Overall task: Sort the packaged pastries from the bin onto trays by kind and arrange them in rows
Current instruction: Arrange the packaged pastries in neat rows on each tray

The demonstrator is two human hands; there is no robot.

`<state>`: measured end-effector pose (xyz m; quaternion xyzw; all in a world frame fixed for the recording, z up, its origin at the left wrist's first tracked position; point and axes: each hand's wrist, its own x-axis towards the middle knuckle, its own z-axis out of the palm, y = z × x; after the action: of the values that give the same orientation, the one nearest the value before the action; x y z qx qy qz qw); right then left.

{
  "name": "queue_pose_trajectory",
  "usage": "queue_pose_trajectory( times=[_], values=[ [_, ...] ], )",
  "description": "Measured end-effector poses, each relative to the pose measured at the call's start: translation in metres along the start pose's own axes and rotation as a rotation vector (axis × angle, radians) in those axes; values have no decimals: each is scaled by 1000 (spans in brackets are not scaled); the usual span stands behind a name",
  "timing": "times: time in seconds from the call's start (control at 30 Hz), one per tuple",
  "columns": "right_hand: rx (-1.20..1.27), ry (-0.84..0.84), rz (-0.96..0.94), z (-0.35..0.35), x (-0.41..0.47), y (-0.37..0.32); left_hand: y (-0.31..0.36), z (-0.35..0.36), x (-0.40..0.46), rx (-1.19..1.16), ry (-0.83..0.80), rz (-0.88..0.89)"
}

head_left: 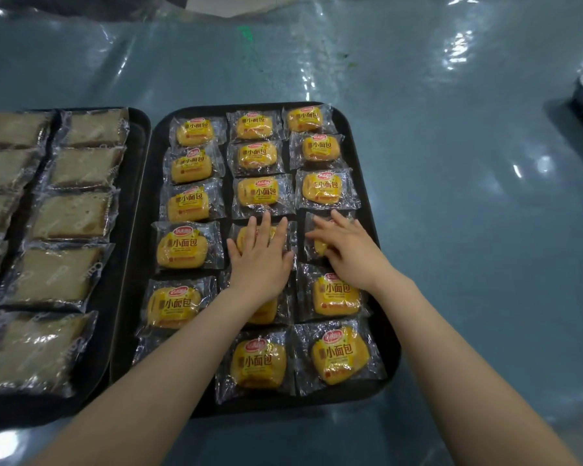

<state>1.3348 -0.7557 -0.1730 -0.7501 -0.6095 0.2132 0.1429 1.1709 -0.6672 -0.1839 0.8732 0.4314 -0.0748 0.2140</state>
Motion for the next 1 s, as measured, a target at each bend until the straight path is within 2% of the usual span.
queue_pose_trajectory(
  times=[0.13, 0.3, 0.43, 0.67, 0.83, 1.0],
  values=[
    [-7, -17, 21, 2, -7, -3, 2, -5, 3, -54, -29, -13],
    [-56, 80, 103, 5, -17, -15, 4, -6, -10, -99, 98, 75],
    [-134, 107, 148, 19, -37, -28, -15, 0, -35, -29, 173, 158],
    [-229, 57, 272, 33, -50, -20, -26, 10, -53, 177, 161, 153],
    [-249, 66, 282, 29, -55, -9, -20, 22, -57, 182, 132, 149],
    [-218, 98, 206, 35, -46, -18, -13, 26, -55, 178, 164, 136]
  ],
)
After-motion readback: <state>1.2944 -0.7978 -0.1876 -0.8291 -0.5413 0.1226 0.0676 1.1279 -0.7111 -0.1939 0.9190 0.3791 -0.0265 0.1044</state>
